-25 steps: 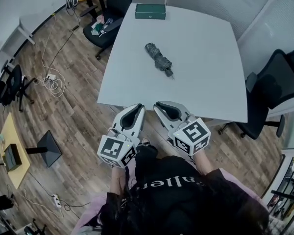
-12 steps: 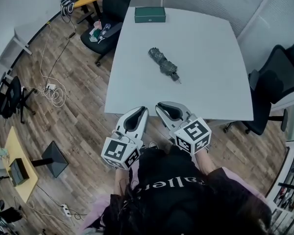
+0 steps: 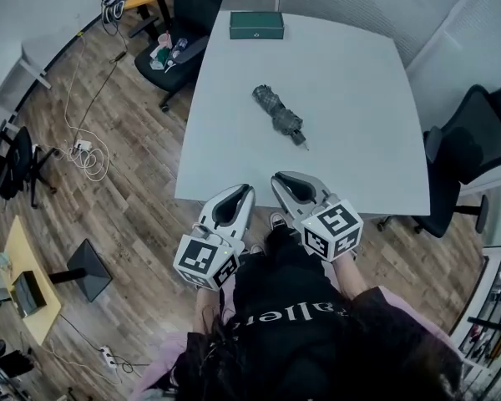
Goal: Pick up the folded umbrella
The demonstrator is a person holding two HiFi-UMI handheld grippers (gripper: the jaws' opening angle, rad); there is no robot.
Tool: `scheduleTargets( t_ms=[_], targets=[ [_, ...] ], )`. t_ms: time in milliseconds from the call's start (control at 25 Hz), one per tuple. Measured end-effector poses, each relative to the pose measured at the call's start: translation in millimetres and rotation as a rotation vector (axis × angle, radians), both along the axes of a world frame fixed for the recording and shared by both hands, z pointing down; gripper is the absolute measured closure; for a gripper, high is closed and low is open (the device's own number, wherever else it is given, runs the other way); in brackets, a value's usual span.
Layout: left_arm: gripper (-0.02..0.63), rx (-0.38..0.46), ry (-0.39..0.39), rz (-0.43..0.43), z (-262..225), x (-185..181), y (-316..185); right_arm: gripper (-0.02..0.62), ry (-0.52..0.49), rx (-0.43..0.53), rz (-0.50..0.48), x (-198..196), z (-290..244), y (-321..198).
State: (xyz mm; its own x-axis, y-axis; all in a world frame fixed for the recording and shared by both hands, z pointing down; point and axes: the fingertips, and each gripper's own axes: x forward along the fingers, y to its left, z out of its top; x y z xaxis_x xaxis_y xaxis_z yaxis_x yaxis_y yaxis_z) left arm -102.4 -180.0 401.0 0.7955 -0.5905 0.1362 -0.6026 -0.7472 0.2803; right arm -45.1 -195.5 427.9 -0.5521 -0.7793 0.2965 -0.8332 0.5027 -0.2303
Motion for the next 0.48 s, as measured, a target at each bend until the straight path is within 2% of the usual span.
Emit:
scheduleTargets(
  t_ms=[480],
  targets=[
    [0.572,-0.005,-0.022,-0.063,2,24,-66,0.551,-0.012,-0.049,-0.01,47,26,-91]
  ],
)
